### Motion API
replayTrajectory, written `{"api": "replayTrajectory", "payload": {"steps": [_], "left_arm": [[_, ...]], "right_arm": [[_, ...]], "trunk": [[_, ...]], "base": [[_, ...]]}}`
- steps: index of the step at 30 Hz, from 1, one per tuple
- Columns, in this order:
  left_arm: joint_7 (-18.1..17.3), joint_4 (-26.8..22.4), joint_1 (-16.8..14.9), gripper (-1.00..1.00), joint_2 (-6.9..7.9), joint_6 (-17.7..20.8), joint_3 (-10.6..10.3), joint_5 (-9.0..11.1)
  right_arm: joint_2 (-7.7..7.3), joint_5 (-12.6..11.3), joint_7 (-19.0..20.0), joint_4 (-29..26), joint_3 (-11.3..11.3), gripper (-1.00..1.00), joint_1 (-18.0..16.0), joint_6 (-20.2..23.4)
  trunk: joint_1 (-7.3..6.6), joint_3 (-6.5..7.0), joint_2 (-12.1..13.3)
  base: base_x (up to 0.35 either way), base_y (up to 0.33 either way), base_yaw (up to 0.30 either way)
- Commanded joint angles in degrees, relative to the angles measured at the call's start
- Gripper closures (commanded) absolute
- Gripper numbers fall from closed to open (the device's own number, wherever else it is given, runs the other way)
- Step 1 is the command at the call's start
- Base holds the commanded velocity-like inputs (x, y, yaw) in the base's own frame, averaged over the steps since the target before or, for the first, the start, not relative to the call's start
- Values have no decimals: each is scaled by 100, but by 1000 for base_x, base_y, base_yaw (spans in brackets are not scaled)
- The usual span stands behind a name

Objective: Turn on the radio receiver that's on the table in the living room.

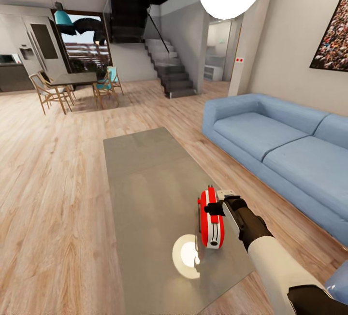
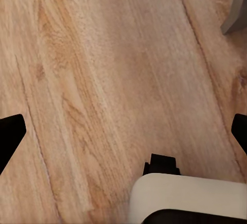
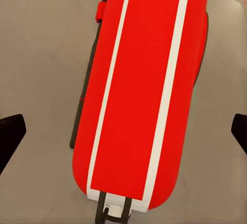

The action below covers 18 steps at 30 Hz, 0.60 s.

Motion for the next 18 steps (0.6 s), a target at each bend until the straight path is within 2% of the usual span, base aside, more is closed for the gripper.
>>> {"api": "replayTrajectory", "payload": {"steps": [1, 18], "left_arm": [[0, 0, 0, -100, 0, 0, 0, 0], [0, 0, 0, -100, -3, 0, 0, 0]], "right_arm": [[-1, 0, 0, 0, 0, -100, 0, 0], [1, 0, -1, 0, 0, -100, 0, 0]], "trunk": [[0, -9, 0], [0, -165, 0]], "base": [[0, 0, 0], [0, 0, 0]]}}
